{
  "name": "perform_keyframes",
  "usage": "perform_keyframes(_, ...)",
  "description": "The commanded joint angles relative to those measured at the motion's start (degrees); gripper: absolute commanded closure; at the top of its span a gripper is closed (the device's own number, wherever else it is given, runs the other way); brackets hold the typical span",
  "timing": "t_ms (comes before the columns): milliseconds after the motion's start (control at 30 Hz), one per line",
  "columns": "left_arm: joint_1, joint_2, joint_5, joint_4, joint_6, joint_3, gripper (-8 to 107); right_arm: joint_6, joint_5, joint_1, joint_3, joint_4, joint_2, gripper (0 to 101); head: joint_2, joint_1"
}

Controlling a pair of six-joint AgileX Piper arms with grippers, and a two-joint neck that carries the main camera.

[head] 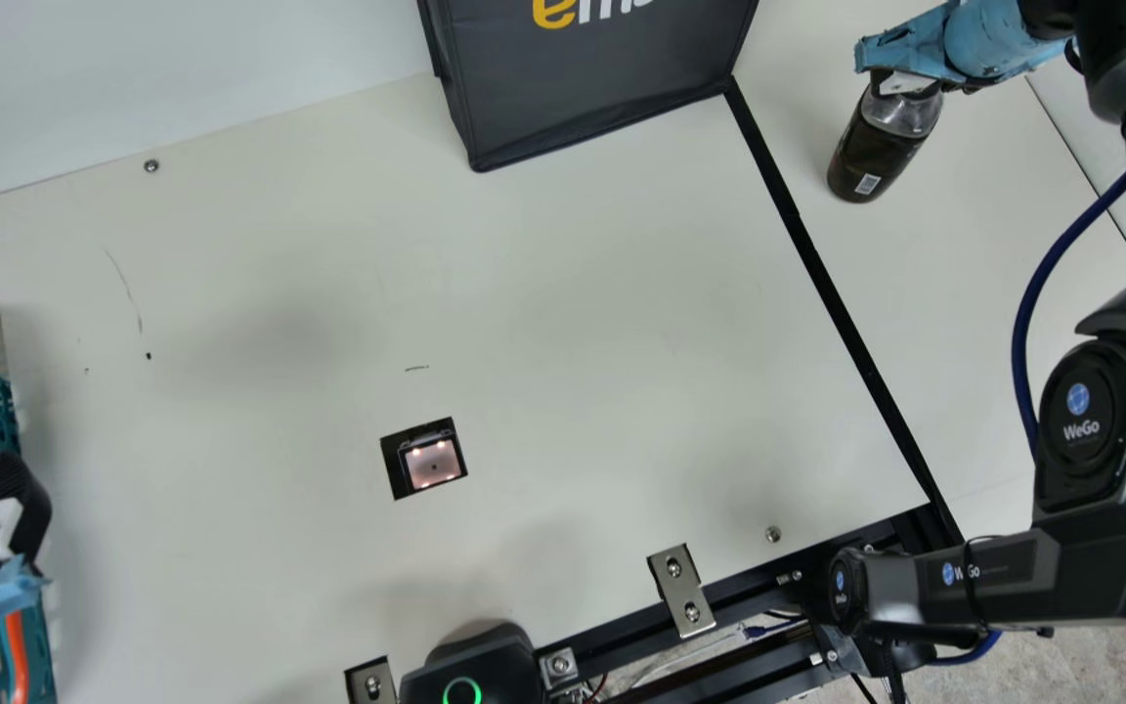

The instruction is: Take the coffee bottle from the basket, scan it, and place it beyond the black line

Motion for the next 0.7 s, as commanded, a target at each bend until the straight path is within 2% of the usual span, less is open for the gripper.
perform_keyframes(0, 0.0, 0.0, 0.0, 0.0, 0.0, 0.0, 9, -0.1, -0.45, -0.05, 0.27, 0.16, -0.13, 101, -0.13, -1.57)
perform_keyframes(67, 0.0, 0.0, 0.0, 0.0, 0.0, 0.0, 9, -0.16, -0.78, -0.09, 0.63, 0.25, -0.24, 99, -0.13, -1.57)
perform_keyframes(667, 0.0, 0.0, 0.0, 0.0, 0.0, 0.0, 9, -1.03, -1.67, -0.61, 1.37, 1.38, -1.31, 39, -0.13, -1.57)
